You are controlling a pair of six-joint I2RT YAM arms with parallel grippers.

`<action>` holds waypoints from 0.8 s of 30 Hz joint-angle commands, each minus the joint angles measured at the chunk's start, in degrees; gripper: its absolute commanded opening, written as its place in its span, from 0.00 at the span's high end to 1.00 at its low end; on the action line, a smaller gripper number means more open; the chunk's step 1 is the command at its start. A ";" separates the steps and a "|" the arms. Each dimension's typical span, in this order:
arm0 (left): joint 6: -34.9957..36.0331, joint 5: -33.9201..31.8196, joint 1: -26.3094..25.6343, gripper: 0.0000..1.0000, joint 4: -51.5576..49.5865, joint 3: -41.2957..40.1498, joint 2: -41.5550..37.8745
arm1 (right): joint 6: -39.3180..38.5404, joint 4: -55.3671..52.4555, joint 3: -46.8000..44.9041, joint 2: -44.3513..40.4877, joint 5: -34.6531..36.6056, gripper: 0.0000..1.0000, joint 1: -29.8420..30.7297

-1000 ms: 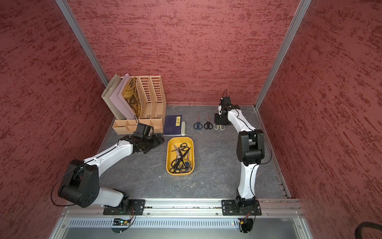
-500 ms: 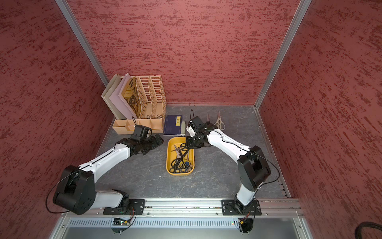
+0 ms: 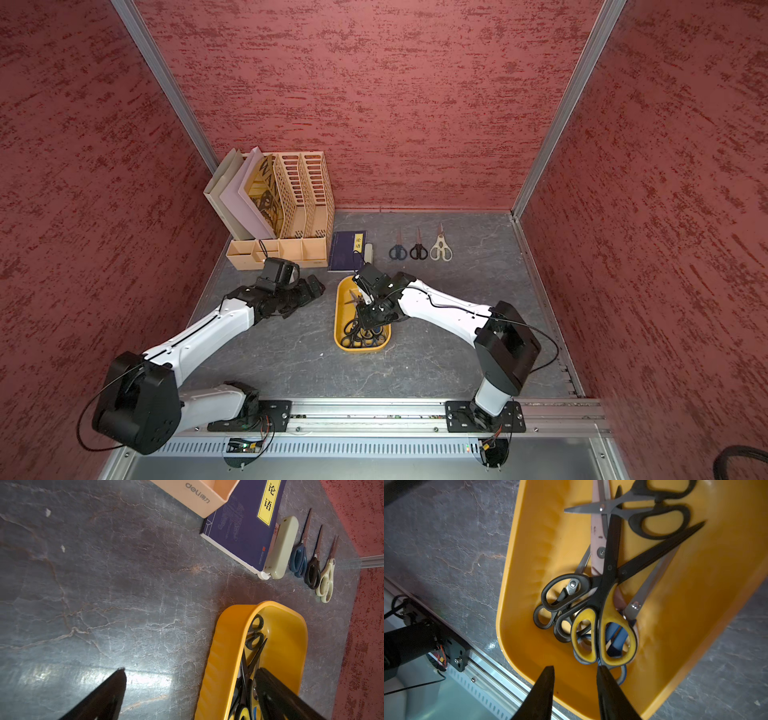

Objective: Take the scissors out of the storage box
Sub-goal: Pick up the scissors from the storage box.

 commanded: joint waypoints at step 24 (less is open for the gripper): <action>1.08 -1.76 0.21 0.00 -4.10 -2.57 -7.40 | -2.35 -1.74 4.59 10.88 13.01 0.61 4.50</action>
